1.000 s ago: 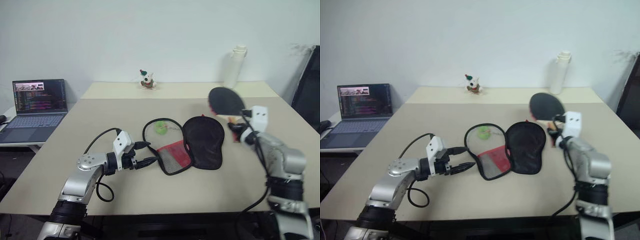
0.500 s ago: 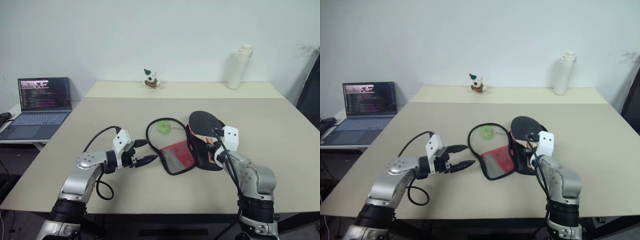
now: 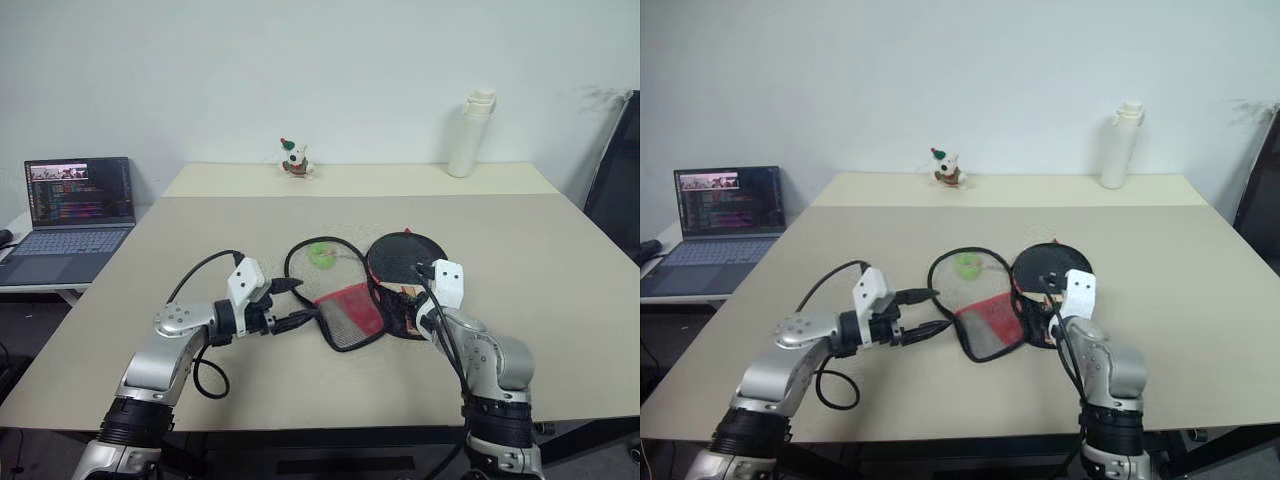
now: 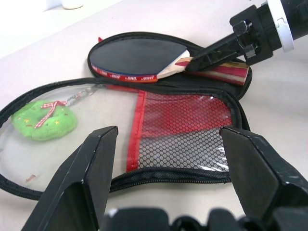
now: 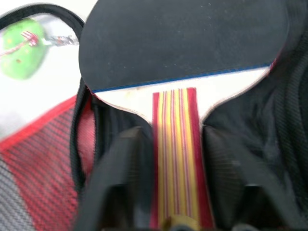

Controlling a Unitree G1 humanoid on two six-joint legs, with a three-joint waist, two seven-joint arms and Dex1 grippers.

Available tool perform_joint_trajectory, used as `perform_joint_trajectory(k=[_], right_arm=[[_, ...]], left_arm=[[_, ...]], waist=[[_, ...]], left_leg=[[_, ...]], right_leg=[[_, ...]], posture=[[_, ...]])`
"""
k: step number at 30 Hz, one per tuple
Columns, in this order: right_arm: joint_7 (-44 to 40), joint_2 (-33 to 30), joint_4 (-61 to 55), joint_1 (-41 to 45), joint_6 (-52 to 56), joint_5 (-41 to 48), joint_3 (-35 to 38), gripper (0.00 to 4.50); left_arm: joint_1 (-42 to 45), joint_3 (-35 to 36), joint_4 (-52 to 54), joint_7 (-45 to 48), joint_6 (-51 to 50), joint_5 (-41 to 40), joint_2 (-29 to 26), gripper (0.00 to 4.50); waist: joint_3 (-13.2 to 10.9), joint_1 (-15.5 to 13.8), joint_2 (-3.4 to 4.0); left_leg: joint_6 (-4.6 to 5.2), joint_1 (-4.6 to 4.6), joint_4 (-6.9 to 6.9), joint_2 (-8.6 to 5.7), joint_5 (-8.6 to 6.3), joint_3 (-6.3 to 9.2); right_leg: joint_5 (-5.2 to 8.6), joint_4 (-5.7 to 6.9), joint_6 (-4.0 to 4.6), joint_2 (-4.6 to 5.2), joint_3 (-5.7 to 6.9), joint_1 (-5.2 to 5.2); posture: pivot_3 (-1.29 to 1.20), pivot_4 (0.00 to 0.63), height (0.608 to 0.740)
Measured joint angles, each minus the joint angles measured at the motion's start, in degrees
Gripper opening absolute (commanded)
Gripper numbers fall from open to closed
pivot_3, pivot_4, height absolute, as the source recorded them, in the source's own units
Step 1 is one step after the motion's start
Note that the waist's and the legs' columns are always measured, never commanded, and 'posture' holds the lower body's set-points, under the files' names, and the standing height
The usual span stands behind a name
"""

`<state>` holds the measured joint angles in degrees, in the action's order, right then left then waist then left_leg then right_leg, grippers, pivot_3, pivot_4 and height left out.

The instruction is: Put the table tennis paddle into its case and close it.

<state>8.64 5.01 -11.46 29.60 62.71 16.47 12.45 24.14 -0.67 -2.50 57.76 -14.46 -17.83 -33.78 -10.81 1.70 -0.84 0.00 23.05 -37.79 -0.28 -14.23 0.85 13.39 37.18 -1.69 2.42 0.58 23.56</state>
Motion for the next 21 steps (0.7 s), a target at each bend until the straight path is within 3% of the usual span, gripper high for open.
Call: perform_joint_trajectory(k=[3, 21], right_arm=[[0.3, -0.2, 0.0, 0.0, -1.4, -0.5, -0.1, 4.41], [-3.2, -2.9, -0.1, -2.3, -4.0, -2.2, -6.2, 4.46]], left_arm=[[0.0, 0.0, 0.0, -0.4, 0.0, 0.0, 0.0, 3.69], [-0.3, 0.0, 0.0, -0.9, 0.1, 0.3, -0.2, 3.69]], waist=[[0.0, 0.0, 0.0], [0.0, 0.0, 0.0]], left_leg=[[0.0, 0.0, 0.0, 0.0, 0.0, 0.0], [0.0, -0.01, 0.0, 0.03, 0.0, 0.01]], right_leg=[[0.0, 0.0, 0.0, 0.0, 0.0, 0.0], [0.0, -0.01, 0.0, -0.02, 0.0, 0.0]], posture=[[0.0, 0.15, 0.74], [0.0, 0.15, 0.74]])
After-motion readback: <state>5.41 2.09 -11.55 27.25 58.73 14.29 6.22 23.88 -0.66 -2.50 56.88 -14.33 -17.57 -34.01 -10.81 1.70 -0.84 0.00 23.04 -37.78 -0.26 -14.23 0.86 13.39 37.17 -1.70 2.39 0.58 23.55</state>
